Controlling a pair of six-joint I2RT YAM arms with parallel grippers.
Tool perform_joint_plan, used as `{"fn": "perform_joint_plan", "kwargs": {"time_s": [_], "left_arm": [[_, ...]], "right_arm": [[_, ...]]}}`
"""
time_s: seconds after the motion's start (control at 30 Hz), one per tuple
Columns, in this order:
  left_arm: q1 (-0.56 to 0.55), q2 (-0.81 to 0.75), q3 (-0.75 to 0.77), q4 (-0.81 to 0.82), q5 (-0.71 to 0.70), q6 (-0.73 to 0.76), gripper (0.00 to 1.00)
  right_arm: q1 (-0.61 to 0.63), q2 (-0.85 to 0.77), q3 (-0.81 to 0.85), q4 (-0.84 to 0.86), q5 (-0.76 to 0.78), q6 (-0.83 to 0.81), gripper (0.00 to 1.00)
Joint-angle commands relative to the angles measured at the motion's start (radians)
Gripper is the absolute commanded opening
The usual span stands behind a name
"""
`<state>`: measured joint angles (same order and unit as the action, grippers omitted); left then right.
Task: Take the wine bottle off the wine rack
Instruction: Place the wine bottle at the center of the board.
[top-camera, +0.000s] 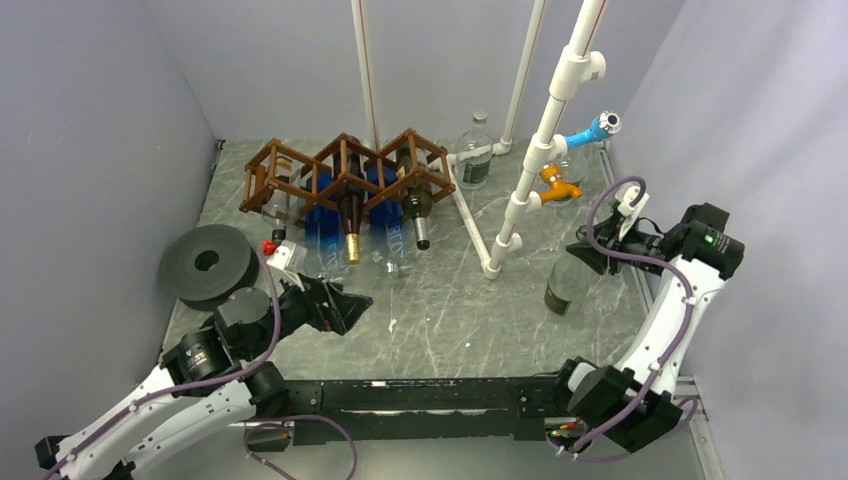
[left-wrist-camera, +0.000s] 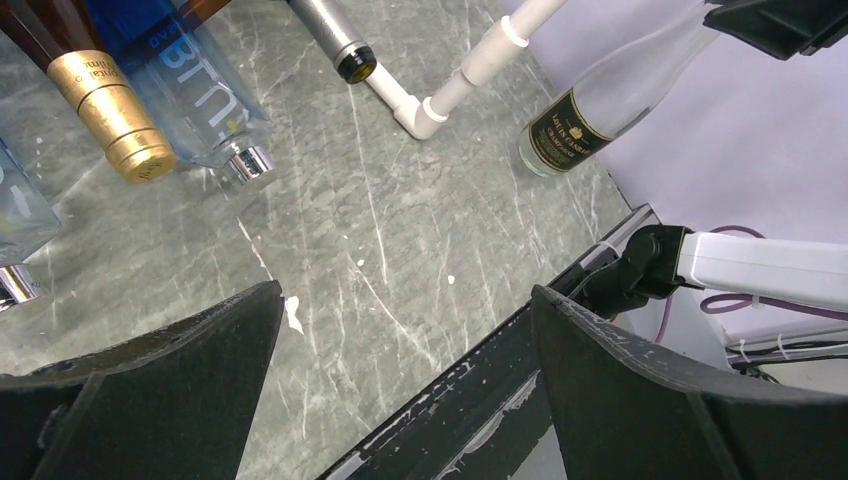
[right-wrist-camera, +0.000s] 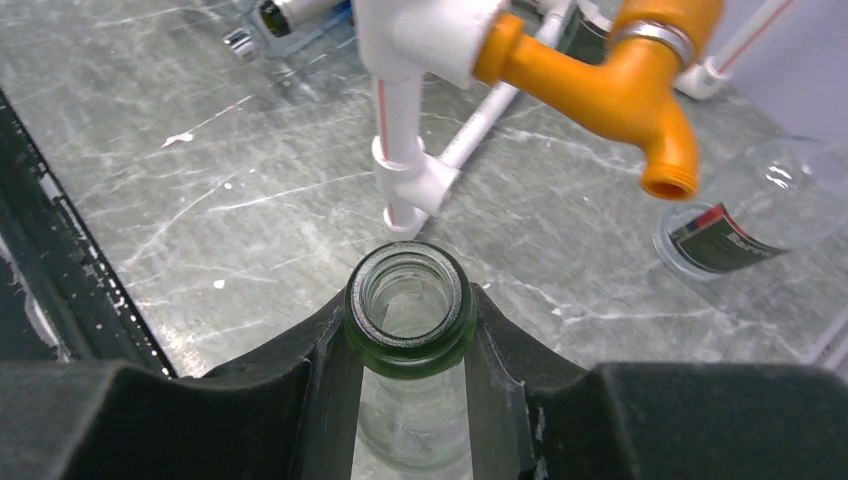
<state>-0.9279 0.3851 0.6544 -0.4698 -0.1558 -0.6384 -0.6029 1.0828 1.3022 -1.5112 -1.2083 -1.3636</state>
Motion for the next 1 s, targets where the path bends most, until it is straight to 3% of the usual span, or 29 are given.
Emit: {"fn": "perform_joint_plan", "kwargs": {"time_s": [0.0,0.2,0.43,0.5,0.7,0.97], "left_arm": [[0.004,-0.023,0.0,0.014,-0.02,0.023,1.0],[0.004,-0.036,0.001,0.003,-0.027,0.04,1.0],[0.003,-0.066,-0.017,0.006,-0.04,0.046,0.99],[0.004,-0.076,-0.025,0.011,-0.045,0.048,1.0],[0.003,-0.083,-0.018,-0.005,-0.056,0.062,0.99],[0.004,-0.068,-0.022,0.017,-0.072,0.081,1.0]], "right_arm": [[-0.076,0.024,0.076,0.023,-0.152,-0.061,0.0],[-0.134,0.051,0.07,0.195,-0.169,0.079,0.0],[-0.144,-0.051,-0.104,0.895,-0.057,0.682,0.0],[-0.144,-0.037,-0.117,1.008,-0.029,0.796,0.0],[-0.141,0.054,-0.093,1.176,0.033,0.944,0.0],[-0.061,0.17,-0.068,1.293,0.208,1.012,0.0]]}}
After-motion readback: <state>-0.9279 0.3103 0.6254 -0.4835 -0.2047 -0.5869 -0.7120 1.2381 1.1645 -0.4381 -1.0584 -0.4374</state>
